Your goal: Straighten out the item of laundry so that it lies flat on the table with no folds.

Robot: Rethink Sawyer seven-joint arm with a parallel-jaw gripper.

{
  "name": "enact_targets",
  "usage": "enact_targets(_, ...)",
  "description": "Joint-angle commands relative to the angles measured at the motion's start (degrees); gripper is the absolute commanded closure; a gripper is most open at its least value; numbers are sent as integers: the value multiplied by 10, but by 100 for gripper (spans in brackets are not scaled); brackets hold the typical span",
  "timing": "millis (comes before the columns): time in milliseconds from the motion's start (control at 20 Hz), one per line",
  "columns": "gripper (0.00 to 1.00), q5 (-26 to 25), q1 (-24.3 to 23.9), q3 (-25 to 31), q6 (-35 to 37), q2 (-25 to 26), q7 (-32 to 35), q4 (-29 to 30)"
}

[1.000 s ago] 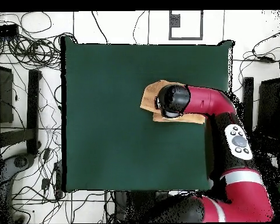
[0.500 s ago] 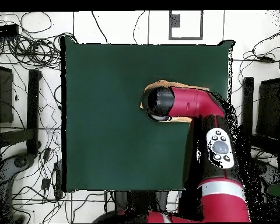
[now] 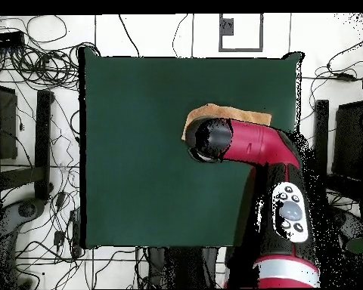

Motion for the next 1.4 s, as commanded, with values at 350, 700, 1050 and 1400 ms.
enact_targets(350, 0, 66, 17, -70, -28, 6, 210, 87)
enact_targets(700, 0, 97, 28, -106, -8, 15, 249, 67)
enact_targets(1050, 0, 142, 45, -163, 26, 28, 321, 28)
enact_targets(1400, 0, 177, 49, -186, -22, 60, 364, -1)
